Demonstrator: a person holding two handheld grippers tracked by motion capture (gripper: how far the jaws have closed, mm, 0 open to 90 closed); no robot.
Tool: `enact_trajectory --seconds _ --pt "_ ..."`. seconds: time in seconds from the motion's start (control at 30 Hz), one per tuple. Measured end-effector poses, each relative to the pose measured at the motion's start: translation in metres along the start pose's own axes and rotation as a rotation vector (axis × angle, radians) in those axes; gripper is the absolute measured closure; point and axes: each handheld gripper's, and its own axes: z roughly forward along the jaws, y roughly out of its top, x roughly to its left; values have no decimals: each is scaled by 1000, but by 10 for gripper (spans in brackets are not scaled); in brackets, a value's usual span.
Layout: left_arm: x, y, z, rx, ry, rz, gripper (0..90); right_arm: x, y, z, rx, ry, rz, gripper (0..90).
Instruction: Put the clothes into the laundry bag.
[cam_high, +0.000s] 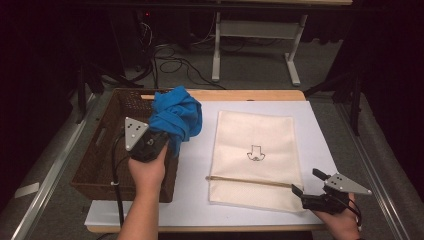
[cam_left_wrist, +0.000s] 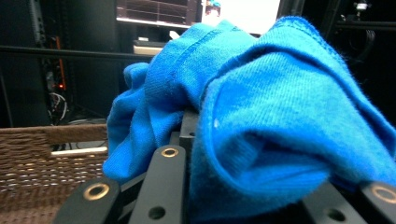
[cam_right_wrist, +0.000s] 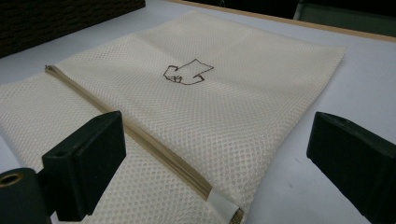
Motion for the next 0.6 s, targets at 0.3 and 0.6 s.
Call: enact_trajectory --seconds 0.3,0.6 --pt "-27 -5 8 6 -62 18 748 0 0 0 -1 2 -4 54" --pt "-53 -11 15 4 -129 15 747 1 0 0 -4 9 -6 70"
